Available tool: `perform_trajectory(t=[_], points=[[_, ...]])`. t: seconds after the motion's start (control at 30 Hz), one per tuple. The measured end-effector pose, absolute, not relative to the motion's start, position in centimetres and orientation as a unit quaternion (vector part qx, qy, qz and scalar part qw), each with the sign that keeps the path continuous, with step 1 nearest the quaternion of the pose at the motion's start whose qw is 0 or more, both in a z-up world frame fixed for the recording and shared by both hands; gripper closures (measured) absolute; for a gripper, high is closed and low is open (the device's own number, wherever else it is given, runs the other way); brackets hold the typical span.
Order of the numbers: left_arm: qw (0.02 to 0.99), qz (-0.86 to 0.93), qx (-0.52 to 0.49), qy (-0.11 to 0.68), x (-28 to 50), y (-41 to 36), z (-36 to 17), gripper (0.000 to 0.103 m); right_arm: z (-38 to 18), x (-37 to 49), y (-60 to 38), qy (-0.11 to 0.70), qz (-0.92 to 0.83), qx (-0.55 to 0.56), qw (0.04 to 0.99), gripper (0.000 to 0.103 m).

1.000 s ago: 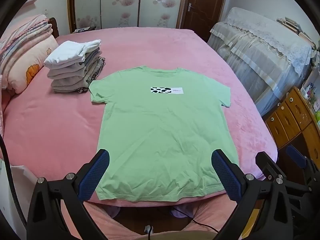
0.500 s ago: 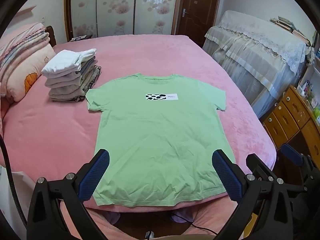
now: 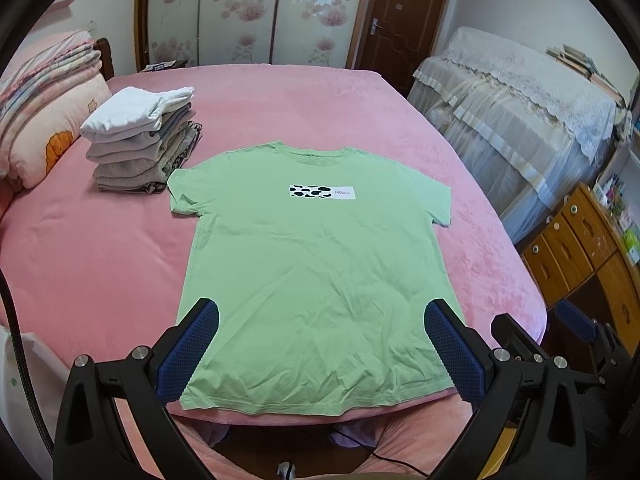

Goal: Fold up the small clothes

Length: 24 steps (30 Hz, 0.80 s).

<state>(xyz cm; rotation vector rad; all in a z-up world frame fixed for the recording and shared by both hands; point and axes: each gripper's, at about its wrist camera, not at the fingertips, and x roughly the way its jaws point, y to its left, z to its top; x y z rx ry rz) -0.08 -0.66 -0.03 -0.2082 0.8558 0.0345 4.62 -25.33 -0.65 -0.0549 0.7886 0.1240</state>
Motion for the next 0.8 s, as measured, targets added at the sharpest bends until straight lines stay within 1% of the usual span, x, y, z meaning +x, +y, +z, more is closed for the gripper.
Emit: perform_trajectory(t=[0.17, 0.4, 0.6, 0.8], points=[[0.900, 0.024, -0.112, 0.420, 0.2, -0.2, -0.4, 0.001, -1.0, 5.0, -25.4, 0.390, 0.053, -0.027, 0.919, 0.000], [0.899, 0.043, -0.071, 0.431, 1.2, -0.9, -0.5, 0.001, -1.2, 5.5, -25.6, 0.387, 0.039, -0.038, 0.921, 0.000], [0.915, 0.062, -0.059, 0.395, 2.7, 0.1, 1.4, 0.001, 0.2, 6.9, -26.2, 0.356, 0.016, -0.067, 0.932, 0.000], [0.922, 0.049, -0.073, 0.376, 4.4, 0.9, 3.5, 0.001, 3.2, 8.5, -27.4, 0.336, 0.024, -0.049, 0.940, 0.000]])
